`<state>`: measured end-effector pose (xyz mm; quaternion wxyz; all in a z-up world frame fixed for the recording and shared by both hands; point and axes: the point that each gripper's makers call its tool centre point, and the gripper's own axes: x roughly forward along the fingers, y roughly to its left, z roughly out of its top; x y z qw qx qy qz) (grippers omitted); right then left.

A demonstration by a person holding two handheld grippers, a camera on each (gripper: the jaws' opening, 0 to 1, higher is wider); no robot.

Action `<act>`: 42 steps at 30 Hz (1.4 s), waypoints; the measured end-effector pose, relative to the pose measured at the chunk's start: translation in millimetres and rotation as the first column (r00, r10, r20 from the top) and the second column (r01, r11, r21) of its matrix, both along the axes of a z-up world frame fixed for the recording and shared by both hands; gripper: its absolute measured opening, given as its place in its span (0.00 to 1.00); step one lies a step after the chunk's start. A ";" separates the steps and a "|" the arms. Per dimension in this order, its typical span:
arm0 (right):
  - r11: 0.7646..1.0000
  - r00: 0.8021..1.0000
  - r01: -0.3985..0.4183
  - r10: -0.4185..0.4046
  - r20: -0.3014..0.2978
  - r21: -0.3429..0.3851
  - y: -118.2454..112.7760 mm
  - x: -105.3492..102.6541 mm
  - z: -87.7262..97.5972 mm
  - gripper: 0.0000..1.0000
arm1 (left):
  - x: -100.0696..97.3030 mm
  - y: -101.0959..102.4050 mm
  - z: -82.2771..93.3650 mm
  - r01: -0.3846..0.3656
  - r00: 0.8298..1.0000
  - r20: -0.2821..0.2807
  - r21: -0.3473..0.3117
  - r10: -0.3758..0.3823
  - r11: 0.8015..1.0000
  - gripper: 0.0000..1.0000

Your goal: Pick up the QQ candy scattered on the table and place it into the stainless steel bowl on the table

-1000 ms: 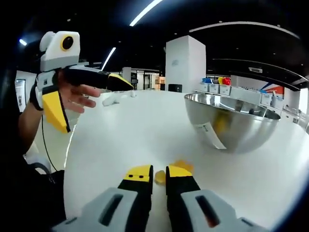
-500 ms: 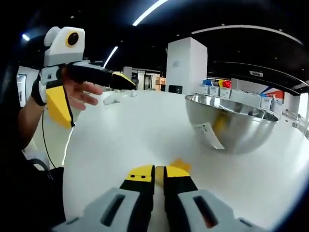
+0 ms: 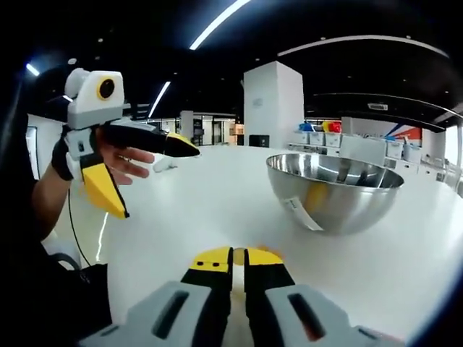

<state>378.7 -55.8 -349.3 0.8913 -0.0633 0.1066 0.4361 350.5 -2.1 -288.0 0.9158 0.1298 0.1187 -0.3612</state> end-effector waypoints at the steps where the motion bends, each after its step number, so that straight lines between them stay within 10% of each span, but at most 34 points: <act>1: 1.000 1.000 0.001 -0.001 0.002 0.000 -0.9 0.2 0.6 0.05 | 0.0 -0.3 0.7 0.000 1.000 0.001 -0.001 0.000 1.000 0.77; 13: 1.000 1.000 -0.002 0.002 0.014 0.003 -3.5 -8.5 11.5 0.04 | -3.2 -0.2 2.3 -0.001 1.000 0.005 0.008 0.001 1.000 0.77; 21: 0.999 0.996 0.005 -0.008 0.086 0.038 -12.7 -9.5 53.6 0.04 | -2.6 0.6 4.3 -0.005 1.000 0.010 0.011 0.005 1.000 0.77; 35: 0.994 0.971 0.046 -0.069 0.230 0.103 -31.9 61.8 151.5 0.05 | -3.6 -1.7 3.6 0.003 1.000 0.009 0.012 -0.003 1.000 0.77; 42: 0.993 0.966 0.108 -0.118 0.229 0.056 -26.4 99.1 140.0 0.05 | -5.4 0.2 1.8 0.002 1.000 0.008 0.023 -0.002 1.000 0.77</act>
